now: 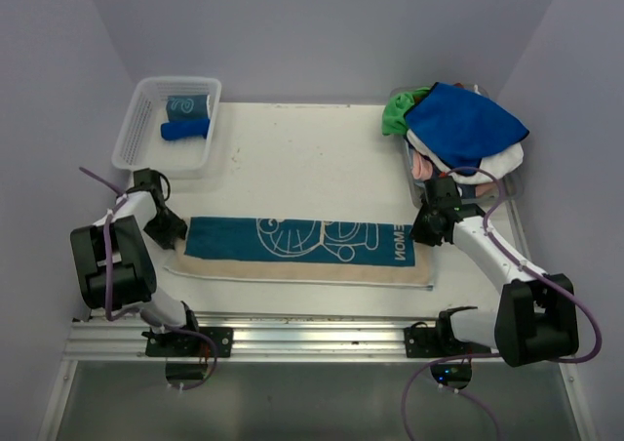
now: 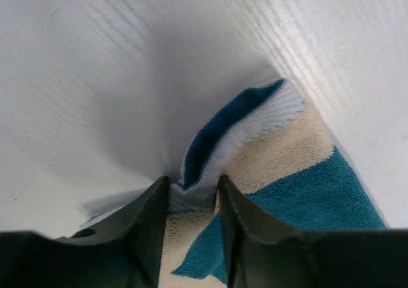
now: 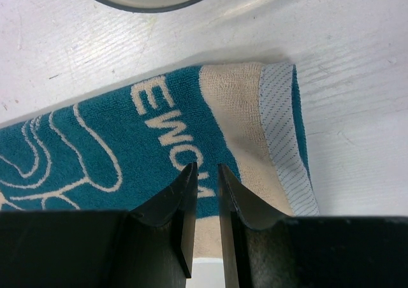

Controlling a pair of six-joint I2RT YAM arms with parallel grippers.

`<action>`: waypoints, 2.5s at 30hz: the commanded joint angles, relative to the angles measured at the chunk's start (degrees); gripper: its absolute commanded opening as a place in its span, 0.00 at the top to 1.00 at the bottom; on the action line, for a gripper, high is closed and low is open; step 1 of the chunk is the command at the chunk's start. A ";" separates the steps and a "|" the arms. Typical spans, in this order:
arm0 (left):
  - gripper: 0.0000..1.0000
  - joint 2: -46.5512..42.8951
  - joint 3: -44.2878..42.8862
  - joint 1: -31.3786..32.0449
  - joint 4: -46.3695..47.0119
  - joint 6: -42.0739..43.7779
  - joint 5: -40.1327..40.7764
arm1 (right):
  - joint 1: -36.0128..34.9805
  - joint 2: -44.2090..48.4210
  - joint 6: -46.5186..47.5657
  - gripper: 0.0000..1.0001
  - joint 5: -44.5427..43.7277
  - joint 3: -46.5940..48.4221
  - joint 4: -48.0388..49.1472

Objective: Roll the towels
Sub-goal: Fold the towel

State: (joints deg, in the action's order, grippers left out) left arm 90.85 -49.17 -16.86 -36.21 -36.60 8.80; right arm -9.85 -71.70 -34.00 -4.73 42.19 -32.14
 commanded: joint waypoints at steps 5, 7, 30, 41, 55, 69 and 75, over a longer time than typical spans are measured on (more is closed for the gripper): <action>0.96 3.20 4.87 -0.54 6.07 -2.34 0.07 | 0.18 1.12 0.77 0.77 -0.80 1.66 -1.17; 1.00 -0.31 3.56 -0.54 4.05 -2.69 1.48 | 0.09 1.39 1.04 0.77 -1.07 1.75 -1.61; 1.00 -15.52 -24.92 -0.45 -11.61 5.66 4.22 | -6.76 -5.12 6.58 0.59 11.93 2.54 3.13; 1.00 -17.90 -26.07 0.51 -11.78 8.74 1.05 | -9.84 -5.82 4.73 0.55 13.79 2.62 6.66; 1.00 -19.30 -24.31 0.60 -10.91 9.44 -0.62 | -13.61 -3.42 3.67 0.81 7.10 9.56 3.49; 1.00 -19.66 -26.59 3.14 -10.82 9.44 -1.33 | -16.26 -23.92 4.46 0.92 -0.19 14.66 2.88; 1.00 -19.83 -29.32 7.89 -12.05 8.65 -0.36 | -16.17 -16.31 4.82 0.91 -0.45 15.64 0.15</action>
State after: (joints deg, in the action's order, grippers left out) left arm 72.95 -74.96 -10.20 -48.58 -28.27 7.94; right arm -26.04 -94.24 -29.71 -3.60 56.77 -29.71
